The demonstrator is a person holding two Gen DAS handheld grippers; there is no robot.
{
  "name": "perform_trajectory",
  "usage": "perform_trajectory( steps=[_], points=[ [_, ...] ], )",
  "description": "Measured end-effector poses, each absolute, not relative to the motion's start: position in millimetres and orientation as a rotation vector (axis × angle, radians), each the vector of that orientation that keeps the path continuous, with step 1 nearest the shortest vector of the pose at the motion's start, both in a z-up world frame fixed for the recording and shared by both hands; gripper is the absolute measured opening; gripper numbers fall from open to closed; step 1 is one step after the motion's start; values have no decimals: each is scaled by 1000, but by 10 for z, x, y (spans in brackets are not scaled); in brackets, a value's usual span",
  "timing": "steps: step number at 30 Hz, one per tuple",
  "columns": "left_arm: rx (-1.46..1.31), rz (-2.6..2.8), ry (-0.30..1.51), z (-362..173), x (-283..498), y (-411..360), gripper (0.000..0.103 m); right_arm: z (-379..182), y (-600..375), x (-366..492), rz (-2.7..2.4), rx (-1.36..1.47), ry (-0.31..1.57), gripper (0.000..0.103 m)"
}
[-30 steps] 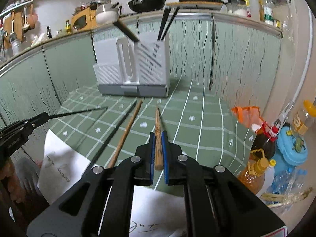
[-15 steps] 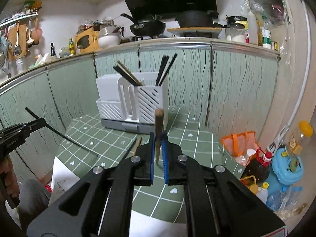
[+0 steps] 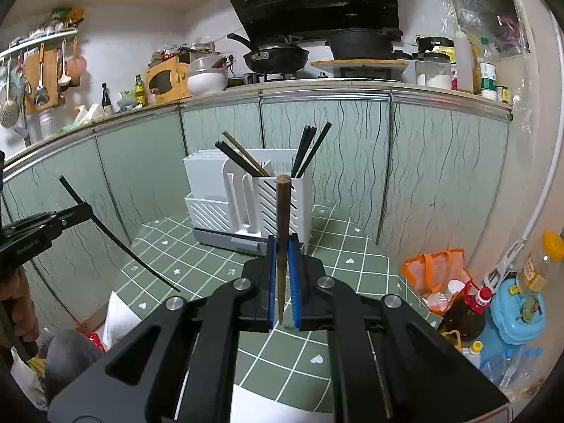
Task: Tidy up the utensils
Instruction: 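Lift both held chopsticks and carry them over the white utensil holder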
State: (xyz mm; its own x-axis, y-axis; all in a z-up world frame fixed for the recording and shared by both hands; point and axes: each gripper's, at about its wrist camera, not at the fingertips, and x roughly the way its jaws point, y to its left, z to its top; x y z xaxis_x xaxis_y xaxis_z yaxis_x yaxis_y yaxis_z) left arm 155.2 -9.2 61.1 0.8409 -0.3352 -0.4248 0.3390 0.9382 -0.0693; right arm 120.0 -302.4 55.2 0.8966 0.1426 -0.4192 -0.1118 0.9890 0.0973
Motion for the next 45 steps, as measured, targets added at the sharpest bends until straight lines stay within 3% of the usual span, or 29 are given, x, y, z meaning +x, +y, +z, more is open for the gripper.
perform_trajectory(
  steps=[29,45],
  points=[
    [21,-626,413,1580,2480,-682,8,1746,-3365,1986,275,104,333,6],
    [150,-746,373,1933,3205,-1070,8,1999,-3451,2804,363,26,328,6]
  ],
)
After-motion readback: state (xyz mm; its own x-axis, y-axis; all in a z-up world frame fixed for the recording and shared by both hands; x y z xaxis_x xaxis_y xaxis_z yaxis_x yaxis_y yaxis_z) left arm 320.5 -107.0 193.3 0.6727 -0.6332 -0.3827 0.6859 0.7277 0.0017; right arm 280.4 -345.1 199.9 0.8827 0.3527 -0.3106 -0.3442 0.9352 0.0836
